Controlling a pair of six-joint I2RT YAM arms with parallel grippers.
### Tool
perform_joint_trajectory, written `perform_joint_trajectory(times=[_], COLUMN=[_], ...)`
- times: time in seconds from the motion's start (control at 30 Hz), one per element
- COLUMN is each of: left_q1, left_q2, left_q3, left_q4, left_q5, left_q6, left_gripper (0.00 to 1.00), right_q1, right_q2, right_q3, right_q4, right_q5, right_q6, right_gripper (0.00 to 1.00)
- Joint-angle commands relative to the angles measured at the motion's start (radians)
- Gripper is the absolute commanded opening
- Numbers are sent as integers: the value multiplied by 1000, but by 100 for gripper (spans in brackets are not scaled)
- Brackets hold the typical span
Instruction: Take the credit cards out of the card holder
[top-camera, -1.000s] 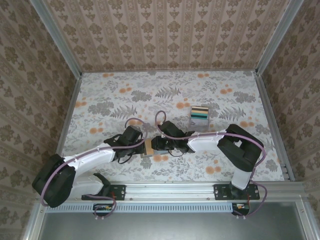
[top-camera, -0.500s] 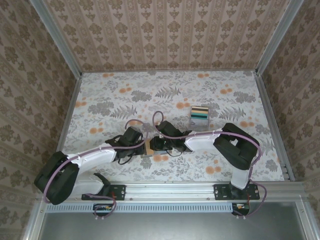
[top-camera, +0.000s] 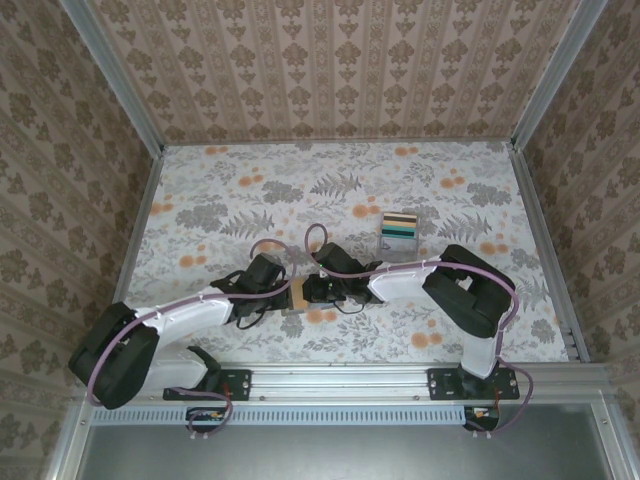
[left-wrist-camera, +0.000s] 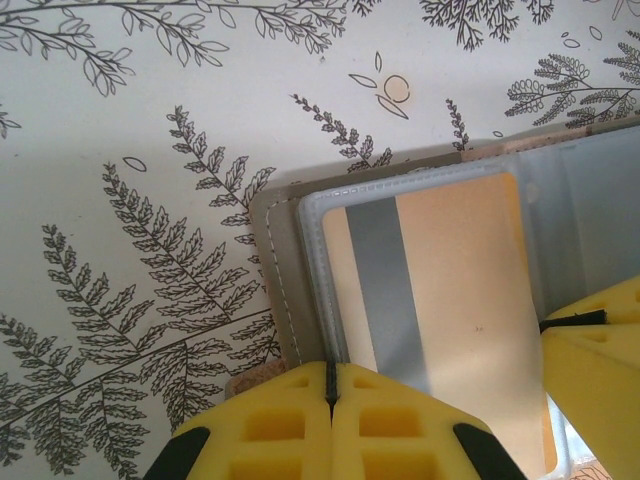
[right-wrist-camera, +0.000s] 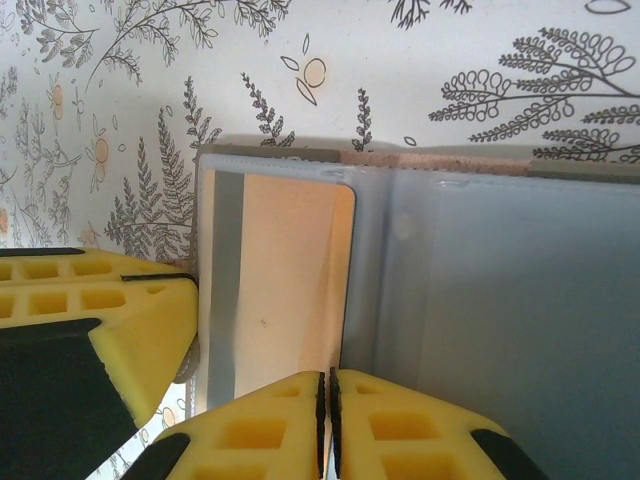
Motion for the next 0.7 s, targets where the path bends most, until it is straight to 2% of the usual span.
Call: perform_joint_trajectory(times=[0.0, 0.3, 0.67], left_q1=[-4, -5, -7], left_q2=[26, 34, 37], left_q3=[-22, -20, -20], left_q4=[-4, -9, -16], left_q5=[16, 13, 7], left_q6=[-12, -12, -11], left_gripper=[0, 0, 0], right_q1=[1, 1, 0], right_q2=[26, -2, 26], right_q3=[11, 14, 34], right_q4=[20, -73, -104], right_q5=[-32, 63, 73], right_q6=[7, 1, 19], right_gripper=[16, 21, 22])
